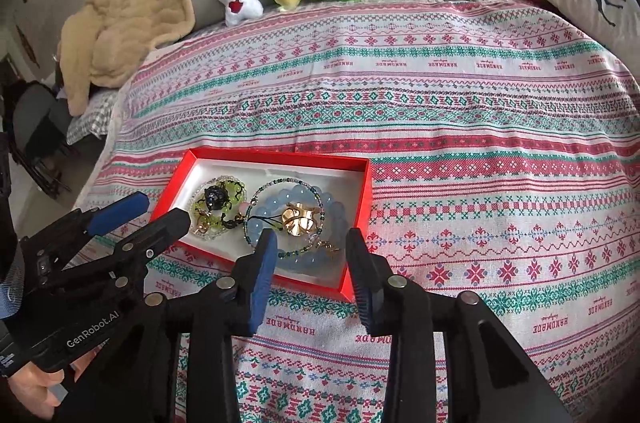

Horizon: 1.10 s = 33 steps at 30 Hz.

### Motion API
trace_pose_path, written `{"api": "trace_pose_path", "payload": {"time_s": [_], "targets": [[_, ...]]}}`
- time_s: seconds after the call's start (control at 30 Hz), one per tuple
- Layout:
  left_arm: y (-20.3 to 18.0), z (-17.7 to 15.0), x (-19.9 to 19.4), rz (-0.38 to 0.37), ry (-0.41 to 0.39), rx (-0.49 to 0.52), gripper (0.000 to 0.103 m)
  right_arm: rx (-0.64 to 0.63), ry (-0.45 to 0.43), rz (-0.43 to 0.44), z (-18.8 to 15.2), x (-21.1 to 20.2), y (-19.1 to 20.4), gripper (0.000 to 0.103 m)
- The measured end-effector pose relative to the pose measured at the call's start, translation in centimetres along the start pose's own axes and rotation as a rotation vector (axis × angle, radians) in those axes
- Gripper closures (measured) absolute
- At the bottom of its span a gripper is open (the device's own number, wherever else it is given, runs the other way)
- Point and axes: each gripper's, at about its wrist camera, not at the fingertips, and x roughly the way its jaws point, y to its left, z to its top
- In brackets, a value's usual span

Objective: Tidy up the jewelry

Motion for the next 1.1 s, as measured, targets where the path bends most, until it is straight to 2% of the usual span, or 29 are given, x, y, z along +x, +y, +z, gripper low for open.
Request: {"api": "trace_pose_path", "payload": {"time_s": [0.17,0.3,0.33,0.4,0.6,0.7,1.1], "targets": [[0.0,-1.3,-1.2,0.032,0.025,-0.033,0.012,0.018,0.002,-0.019,-1.0,-1.7,-0.7,0.044],[0.1,-3.0,-1.7,0.099,0.072,-0.053,0.002,0.03,0.023,-0.061,-2.5,-2.8,-1.1,0.032],[0.1,-3.4,-1.8,0.106,0.085,-0.057,0.001,0.027,0.032,-0.074,-2.9,-3.0,-1.1,0.03],[0.2,-4.2,-2.1,0.12,0.109,-0.069,0.001,0.014,0.048,-0.106,-3.8,-3.3,-0.9,0.018],[-0.4,-6.4,-2.5,0.154,0.18,-0.071,0.001,-0.039,0.083,-0.196,-6.2,-3.7,0.0,0.005],[-0.8,-6.9,-2.7,0.161,0.186,-0.063,0.001,-0.048,0.104,-0.219,-6.8,-3.6,0.3,0.004],[-0.3,-6.9,-2.3,0.171,0.189,-0.073,0.001,-0.047,0.116,-0.22,-6.6,-3.0,0.5,0.004]]}}
